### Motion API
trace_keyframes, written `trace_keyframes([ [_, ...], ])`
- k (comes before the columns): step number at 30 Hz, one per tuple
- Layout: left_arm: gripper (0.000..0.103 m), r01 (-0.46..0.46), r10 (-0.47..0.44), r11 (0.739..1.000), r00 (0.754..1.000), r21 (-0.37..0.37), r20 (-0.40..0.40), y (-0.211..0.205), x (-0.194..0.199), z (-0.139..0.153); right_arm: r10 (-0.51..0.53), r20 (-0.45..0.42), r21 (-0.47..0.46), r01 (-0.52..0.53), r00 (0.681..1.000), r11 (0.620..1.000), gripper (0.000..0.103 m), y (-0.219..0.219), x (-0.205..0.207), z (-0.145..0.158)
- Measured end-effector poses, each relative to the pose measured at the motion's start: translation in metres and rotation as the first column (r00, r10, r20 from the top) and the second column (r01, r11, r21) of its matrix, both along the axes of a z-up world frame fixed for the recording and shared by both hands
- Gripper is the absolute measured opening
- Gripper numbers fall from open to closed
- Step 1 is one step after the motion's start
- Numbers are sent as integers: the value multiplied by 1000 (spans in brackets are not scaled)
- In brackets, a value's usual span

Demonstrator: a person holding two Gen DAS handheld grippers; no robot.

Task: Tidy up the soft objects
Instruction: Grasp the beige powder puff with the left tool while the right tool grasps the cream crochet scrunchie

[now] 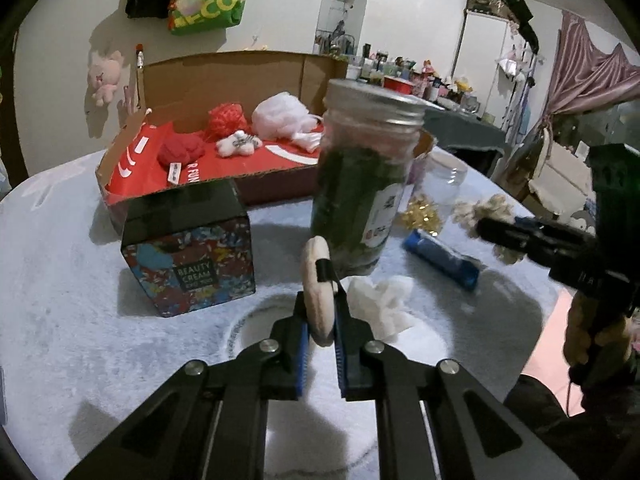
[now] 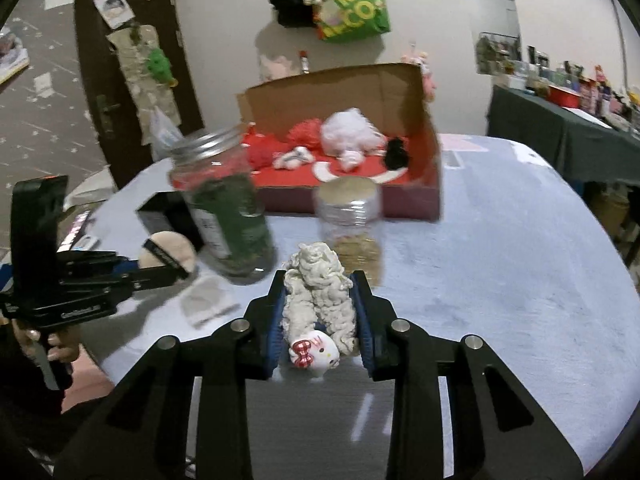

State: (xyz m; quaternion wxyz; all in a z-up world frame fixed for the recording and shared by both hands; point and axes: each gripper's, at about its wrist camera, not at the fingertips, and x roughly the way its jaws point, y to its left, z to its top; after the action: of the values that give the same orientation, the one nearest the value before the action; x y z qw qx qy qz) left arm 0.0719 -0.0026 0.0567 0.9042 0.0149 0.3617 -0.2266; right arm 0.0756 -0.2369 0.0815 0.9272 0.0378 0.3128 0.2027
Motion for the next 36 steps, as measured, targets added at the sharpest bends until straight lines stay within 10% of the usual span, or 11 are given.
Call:
trace_keyframes([
  [10, 13, 2, -4, 1000, 998, -25, -64, 5, -3, -13, 92, -62, 39, -90, 994, 995, 29, 34, 3, -20],
  [19, 59, -52, 52, 994, 999, 93, 1, 15, -12, -18, 87, -36, -95, -90, 996, 991, 51, 58, -1, -33],
  [36, 78, -18, 12, 992, 999, 126, 51, 20, -4, -16, 88, 15, -113, -85, 996, 990, 62, 62, -9, -30],
])
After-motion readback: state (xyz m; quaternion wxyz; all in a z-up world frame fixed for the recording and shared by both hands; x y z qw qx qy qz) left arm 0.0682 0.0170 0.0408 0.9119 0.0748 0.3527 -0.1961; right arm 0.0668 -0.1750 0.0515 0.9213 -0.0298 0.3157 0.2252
